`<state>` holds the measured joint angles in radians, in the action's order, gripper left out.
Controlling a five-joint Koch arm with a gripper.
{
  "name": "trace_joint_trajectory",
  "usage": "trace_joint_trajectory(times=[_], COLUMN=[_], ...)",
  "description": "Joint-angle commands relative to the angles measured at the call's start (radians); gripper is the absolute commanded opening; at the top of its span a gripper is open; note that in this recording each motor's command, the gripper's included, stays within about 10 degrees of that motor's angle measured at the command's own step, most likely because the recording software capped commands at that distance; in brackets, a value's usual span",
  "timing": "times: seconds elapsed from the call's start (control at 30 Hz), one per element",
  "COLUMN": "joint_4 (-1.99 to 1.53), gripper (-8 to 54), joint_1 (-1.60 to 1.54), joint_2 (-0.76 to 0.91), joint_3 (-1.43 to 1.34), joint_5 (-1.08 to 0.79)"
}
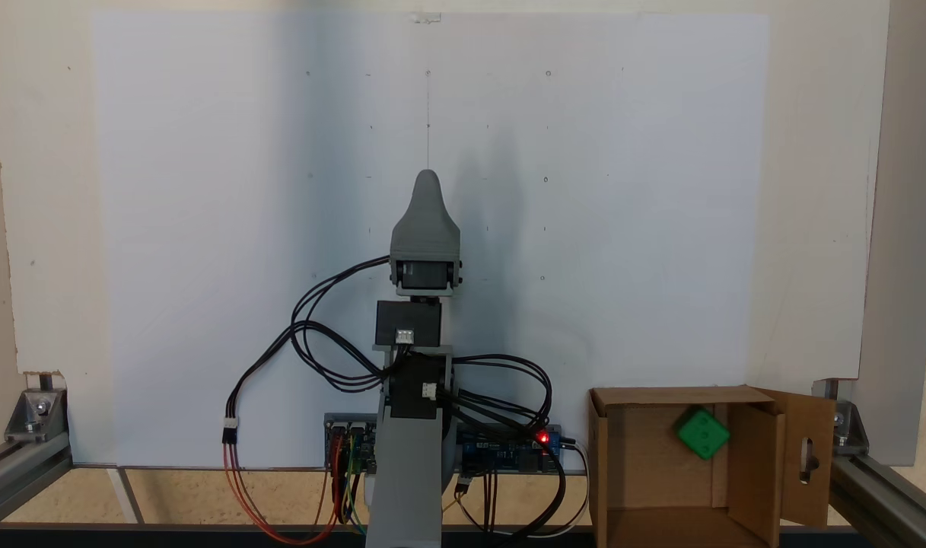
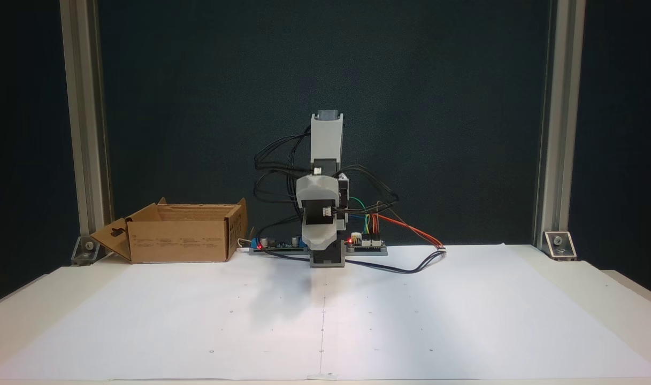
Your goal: Grasp a green dice and put it in the bin.
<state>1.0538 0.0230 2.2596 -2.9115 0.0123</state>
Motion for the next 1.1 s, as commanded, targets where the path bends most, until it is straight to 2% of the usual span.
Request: trace_joint_trajectory(times=[0.0,0.4,1.07], joint_4=[0.167,0.568,0.560], gripper=[43.9,43.9,44.7], joint_1=[-0.012,-0.011,-0.011], joint_2=[0.114,0.114,0.109], joint_3=[0.011,-0.192,-0.218], joint_5=[0.032,0.032,0.029])
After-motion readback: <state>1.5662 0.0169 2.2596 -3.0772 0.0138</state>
